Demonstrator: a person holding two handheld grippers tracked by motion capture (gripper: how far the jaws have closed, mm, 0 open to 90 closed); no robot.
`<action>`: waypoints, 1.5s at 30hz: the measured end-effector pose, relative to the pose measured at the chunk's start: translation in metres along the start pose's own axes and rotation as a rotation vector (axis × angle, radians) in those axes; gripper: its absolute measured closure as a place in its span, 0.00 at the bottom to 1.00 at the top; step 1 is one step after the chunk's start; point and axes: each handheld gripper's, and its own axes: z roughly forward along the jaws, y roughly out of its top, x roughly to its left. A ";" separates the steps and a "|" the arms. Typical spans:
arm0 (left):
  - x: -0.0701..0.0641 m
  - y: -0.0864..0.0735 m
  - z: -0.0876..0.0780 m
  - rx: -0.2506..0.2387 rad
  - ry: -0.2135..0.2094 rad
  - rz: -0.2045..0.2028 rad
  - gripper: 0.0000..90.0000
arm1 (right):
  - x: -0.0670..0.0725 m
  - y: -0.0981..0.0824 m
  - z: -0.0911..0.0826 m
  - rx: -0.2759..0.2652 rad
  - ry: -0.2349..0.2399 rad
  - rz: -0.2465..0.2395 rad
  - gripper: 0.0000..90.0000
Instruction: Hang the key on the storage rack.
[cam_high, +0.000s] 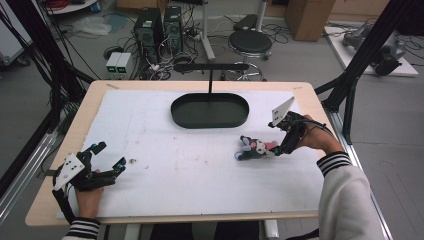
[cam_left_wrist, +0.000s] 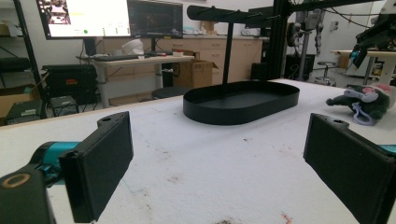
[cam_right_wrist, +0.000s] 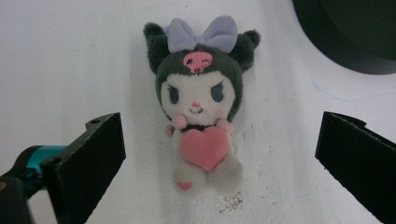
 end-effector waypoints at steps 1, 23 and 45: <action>0.000 0.000 0.000 0.000 0.000 0.000 0.10 | 0.000 0.000 0.002 0.008 0.001 -0.001 0.01; -0.001 0.000 0.000 -0.001 -0.002 0.006 0.10 | -0.004 -0.002 0.029 0.171 0.073 -0.003 0.05; 0.000 0.000 0.000 -0.003 0.000 0.006 0.10 | -0.008 -0.002 0.038 0.256 0.126 -0.017 0.49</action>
